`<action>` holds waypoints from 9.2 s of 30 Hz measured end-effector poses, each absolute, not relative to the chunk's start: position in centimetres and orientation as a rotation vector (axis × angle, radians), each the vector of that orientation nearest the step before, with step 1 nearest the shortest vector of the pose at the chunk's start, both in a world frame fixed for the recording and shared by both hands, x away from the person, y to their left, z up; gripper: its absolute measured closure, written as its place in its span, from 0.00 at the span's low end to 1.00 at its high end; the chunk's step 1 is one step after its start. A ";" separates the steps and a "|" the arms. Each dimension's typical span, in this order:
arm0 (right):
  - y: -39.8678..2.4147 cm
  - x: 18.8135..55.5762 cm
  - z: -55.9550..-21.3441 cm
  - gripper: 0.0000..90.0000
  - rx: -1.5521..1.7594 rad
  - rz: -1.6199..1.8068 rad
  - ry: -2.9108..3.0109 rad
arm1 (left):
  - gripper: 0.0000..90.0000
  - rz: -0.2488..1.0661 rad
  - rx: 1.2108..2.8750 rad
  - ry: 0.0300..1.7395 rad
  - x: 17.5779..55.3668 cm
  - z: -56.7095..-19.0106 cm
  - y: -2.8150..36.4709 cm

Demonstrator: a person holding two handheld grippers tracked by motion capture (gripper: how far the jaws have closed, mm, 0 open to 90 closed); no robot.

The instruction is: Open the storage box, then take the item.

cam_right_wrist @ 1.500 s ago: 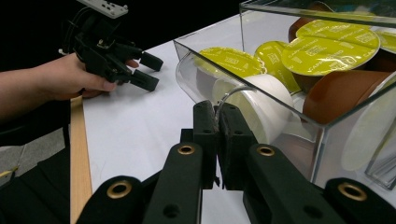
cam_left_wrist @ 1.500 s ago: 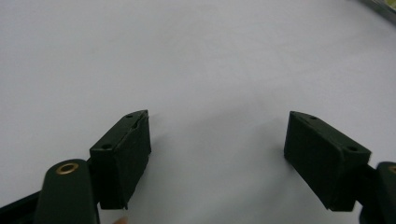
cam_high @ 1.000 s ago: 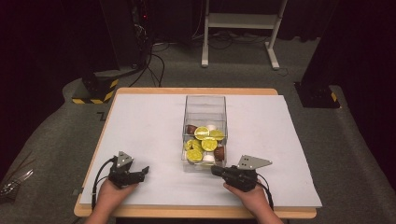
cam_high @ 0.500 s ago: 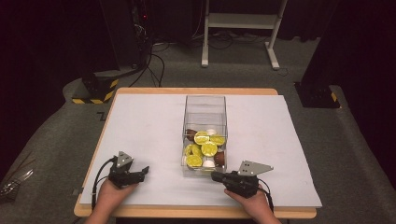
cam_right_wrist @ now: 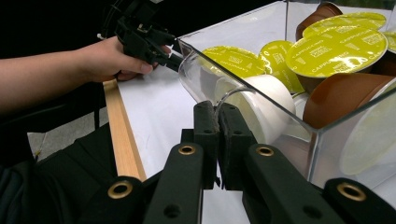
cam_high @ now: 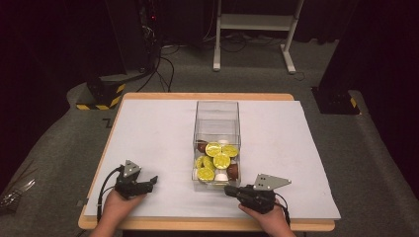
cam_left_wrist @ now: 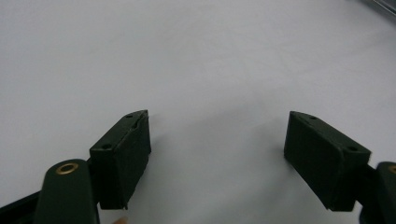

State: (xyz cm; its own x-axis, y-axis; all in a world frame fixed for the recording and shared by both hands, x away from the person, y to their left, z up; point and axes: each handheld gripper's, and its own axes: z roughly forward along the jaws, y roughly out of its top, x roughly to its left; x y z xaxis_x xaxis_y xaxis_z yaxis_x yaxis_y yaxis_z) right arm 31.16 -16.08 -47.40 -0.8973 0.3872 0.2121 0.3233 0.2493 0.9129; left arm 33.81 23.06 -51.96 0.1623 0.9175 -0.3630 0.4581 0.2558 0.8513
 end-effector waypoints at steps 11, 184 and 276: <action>-16.1 30.7 -47.7 0.97 0.691 1.760 2.446 | 0.26 0.543 1.367 1.460 33.8 -52.0 23.1; -9.0 37.0 -42.9 0.30 0.792 1.038 2.429 | 0.24 0.538 1.388 1.452 33.9 -51.9 23.1; -14.8 36.4 -39.9 0.43 0.885 1.454 2.096 | 0.24 0.541 1.384 1.454 33.9 -52.0 23.1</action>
